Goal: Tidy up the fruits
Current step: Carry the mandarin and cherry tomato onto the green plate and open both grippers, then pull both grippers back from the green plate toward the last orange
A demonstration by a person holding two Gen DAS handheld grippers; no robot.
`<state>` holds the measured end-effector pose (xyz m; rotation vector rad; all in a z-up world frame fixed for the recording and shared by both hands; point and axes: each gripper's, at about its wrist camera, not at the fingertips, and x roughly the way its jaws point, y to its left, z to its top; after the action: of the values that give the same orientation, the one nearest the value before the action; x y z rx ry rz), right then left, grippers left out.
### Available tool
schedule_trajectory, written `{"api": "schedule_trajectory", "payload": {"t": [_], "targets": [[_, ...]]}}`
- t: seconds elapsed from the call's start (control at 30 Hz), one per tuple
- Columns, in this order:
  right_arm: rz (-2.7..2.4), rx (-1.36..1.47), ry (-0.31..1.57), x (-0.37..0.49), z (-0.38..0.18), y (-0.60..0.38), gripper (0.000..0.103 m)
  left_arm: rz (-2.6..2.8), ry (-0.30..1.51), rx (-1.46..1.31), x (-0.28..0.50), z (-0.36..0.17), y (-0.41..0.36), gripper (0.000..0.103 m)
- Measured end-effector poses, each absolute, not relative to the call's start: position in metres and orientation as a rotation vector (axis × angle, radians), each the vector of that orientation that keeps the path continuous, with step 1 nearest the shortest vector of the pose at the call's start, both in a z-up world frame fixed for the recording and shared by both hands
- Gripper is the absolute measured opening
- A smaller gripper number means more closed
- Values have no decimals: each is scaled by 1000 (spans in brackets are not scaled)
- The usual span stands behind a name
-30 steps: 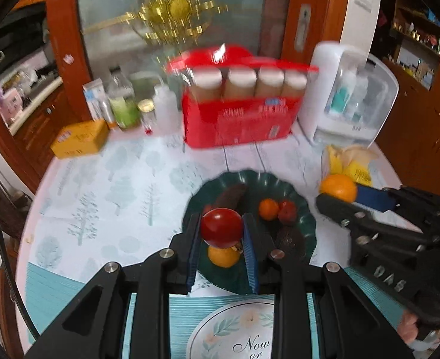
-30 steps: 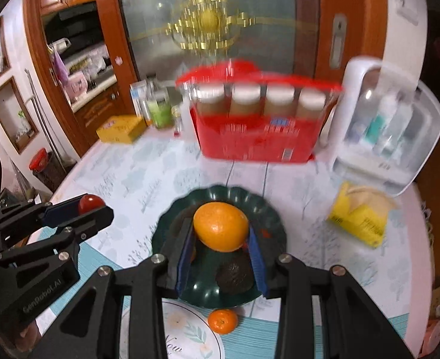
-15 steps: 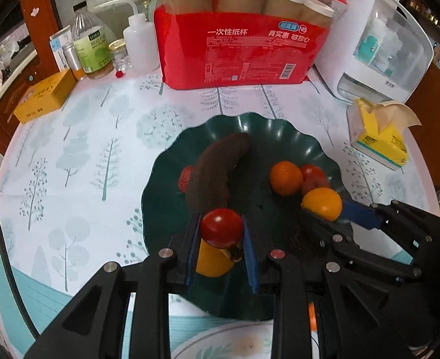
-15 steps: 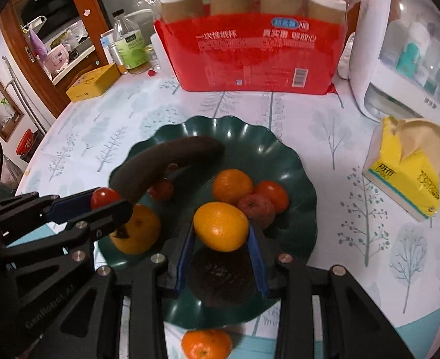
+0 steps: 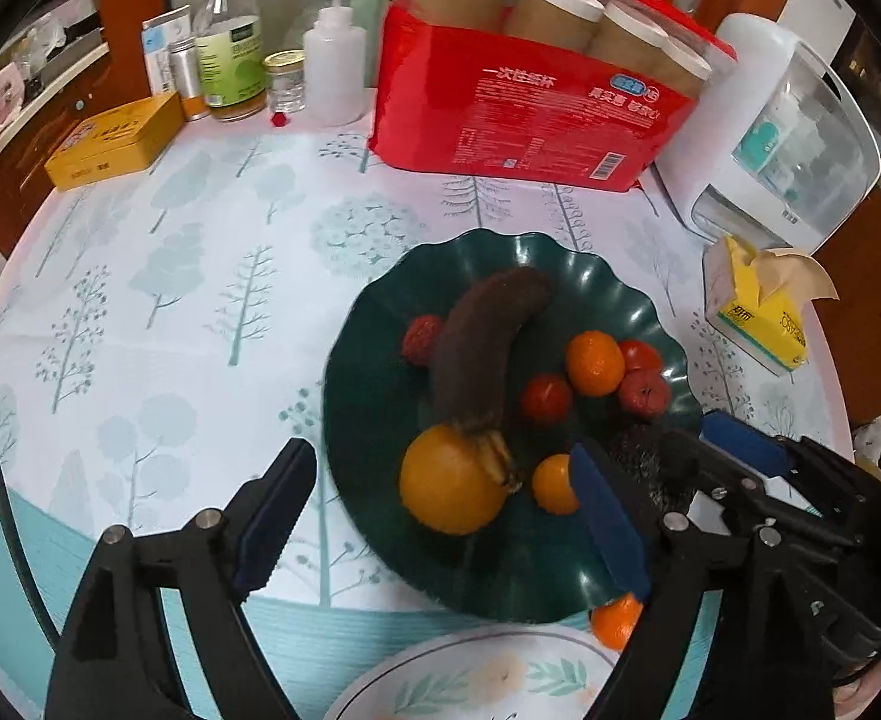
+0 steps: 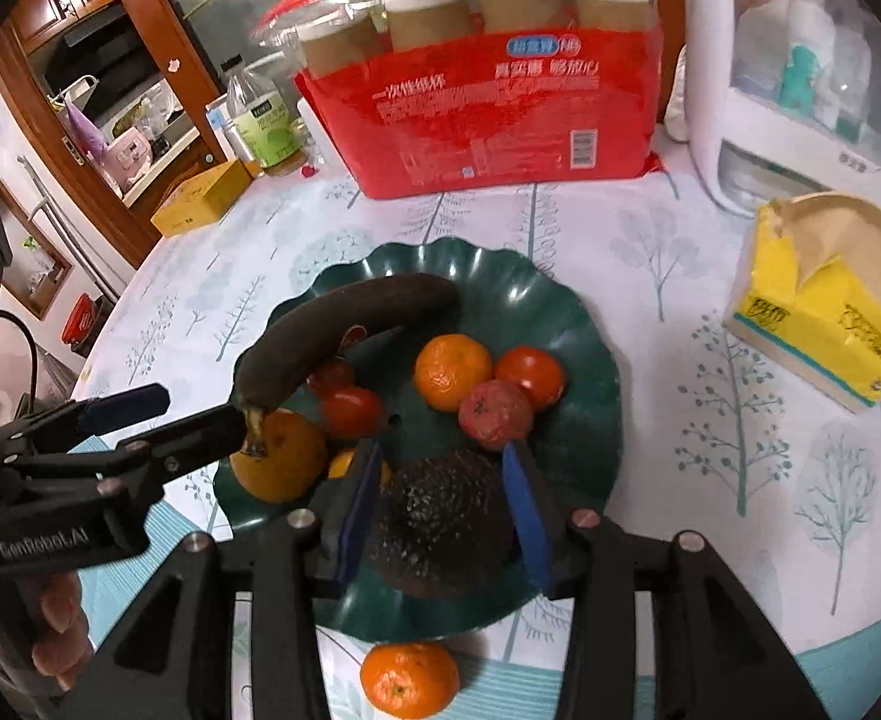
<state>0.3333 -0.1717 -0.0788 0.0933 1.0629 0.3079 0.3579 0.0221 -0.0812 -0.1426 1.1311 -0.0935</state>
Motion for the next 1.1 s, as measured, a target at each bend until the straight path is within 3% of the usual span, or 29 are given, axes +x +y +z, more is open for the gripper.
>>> {"api": "schedule_trajectory", "payload": {"t": [0.73,1.1], "targets": [[270,35,899,223,18,-188,43,-137,933,-4,221,28,26,89],[333,-95,805,161,36,-157,43,-170,836,15,160,42,26,92]]}}
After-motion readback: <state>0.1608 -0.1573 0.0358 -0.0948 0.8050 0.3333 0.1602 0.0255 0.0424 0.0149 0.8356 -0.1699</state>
